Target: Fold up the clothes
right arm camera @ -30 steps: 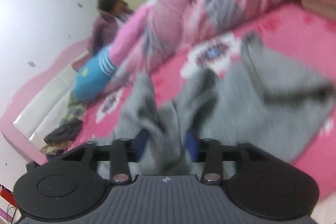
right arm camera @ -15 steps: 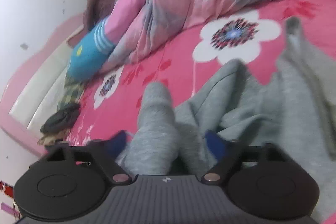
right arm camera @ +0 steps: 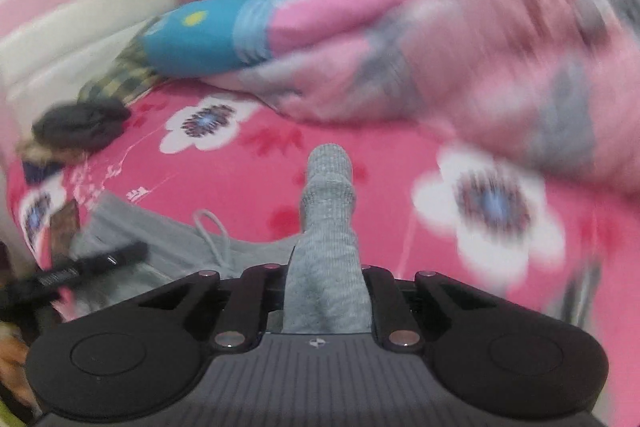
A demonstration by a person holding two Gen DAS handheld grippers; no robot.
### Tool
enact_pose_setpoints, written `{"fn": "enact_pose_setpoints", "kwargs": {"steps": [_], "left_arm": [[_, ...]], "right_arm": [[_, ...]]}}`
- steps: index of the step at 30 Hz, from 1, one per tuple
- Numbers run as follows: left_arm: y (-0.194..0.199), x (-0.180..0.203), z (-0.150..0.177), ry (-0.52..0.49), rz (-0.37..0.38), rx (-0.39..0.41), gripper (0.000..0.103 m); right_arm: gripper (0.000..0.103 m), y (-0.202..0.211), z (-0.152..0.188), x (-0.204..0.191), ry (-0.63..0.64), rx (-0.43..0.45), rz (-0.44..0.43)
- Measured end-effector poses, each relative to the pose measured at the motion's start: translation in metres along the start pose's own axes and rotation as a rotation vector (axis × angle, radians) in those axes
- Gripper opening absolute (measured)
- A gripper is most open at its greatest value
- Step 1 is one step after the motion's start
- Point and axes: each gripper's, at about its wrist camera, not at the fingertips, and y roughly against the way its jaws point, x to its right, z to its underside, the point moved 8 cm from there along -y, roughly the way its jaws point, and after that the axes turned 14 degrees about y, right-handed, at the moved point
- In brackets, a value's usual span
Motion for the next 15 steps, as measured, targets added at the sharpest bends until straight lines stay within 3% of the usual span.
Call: {"fn": "enact_pose_setpoints", "kwargs": {"steps": [4, 8, 10, 15], "left_arm": [[0.01, 0.0, -0.043, -0.002, -0.005, 0.165, 0.012], [-0.015, -0.019, -0.089, -0.015, -0.101, 0.28, 0.012], [-0.031, -0.034, -0.109, -0.02, -0.177, 0.317, 0.012], [-0.047, -0.073, -0.146, -0.014, -0.332, 0.425, 0.012]], "right_arm": [[0.012, -0.045, -0.076, -0.034, 0.267, 0.07, 0.051], [0.012, -0.12, -0.142, -0.07, 0.504, 0.143, 0.111], [0.012, -0.168, -0.168, -0.088, 0.57, 0.166, 0.119], [0.011, -0.265, -0.217, -0.126, 0.597, 0.211, 0.041]]}}
